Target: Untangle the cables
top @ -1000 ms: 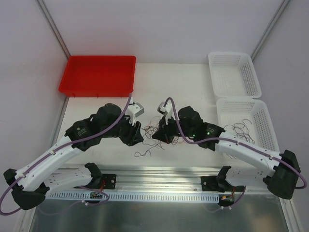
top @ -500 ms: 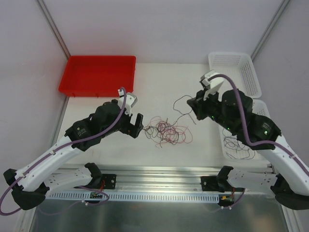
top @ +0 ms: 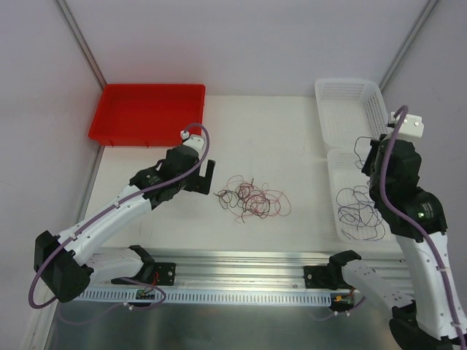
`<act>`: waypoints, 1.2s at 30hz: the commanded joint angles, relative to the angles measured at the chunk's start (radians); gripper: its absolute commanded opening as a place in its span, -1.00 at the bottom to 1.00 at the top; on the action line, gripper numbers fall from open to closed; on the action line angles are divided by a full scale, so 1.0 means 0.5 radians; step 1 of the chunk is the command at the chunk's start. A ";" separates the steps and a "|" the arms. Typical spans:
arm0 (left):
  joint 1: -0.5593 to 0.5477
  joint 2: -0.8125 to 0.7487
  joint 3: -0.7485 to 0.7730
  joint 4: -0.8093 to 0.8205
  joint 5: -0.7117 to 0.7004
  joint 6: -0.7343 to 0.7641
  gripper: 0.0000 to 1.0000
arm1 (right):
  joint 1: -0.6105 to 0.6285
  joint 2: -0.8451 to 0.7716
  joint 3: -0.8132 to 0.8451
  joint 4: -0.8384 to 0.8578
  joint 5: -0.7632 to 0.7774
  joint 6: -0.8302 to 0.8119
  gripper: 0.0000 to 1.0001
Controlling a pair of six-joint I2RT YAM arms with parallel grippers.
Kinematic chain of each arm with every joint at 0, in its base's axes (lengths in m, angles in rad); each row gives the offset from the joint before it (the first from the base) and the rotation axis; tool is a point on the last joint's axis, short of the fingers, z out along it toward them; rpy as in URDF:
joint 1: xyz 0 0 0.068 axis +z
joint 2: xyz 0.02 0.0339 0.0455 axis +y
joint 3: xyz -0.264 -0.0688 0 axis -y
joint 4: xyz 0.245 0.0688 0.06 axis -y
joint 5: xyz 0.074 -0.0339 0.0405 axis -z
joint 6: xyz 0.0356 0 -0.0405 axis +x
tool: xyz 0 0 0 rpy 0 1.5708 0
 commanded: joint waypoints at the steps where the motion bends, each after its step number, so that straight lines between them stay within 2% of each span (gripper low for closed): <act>1: 0.005 -0.005 0.031 0.051 0.143 -0.035 0.98 | -0.409 0.003 -0.264 0.013 -0.146 0.224 -0.99; 5: 0.012 -0.002 0.013 0.048 0.110 0.084 0.98 | -0.846 0.049 -0.629 0.108 -0.465 0.466 -0.99; 7: 0.039 0.035 0.022 0.045 0.180 0.100 0.98 | -1.035 0.116 -0.806 0.127 -0.576 0.556 -0.69; 8: 0.045 0.050 0.025 0.054 0.229 0.088 0.98 | -1.082 0.141 -0.847 0.121 -0.612 0.620 -0.31; 11: 0.079 0.161 0.068 0.057 0.388 0.023 0.98 | -1.135 0.138 -0.927 0.099 -0.582 0.639 0.29; 14: 0.113 0.232 0.074 0.057 0.527 -0.053 0.98 | -1.089 0.059 -0.924 0.151 -0.701 0.526 0.53; 17: 0.116 0.278 0.080 0.060 0.512 -0.050 0.98 | -0.942 0.055 -0.817 0.130 -0.891 0.443 0.65; 21: 0.116 0.409 0.163 0.057 0.622 -0.041 0.98 | -0.672 0.086 -0.731 0.194 -1.253 0.412 0.67; 22: 0.119 0.428 0.172 0.060 0.710 -0.053 0.98 | -0.505 0.095 -0.731 0.234 -1.300 0.409 0.67; 24: 0.131 0.471 0.182 0.057 0.830 -0.087 0.96 | -0.335 0.141 -0.758 0.366 -1.370 0.418 0.64; 26: 0.131 0.480 0.169 0.060 0.822 -0.081 0.94 | -0.117 0.196 -0.780 0.498 -1.477 0.437 0.60; 33: 0.134 0.511 0.117 0.060 0.711 -0.109 0.81 | 0.478 0.610 -0.792 0.863 -1.484 0.507 0.43; 36: 0.134 0.529 0.114 0.060 0.687 -0.130 0.78 | 0.580 0.806 -0.786 0.970 -1.404 0.648 0.26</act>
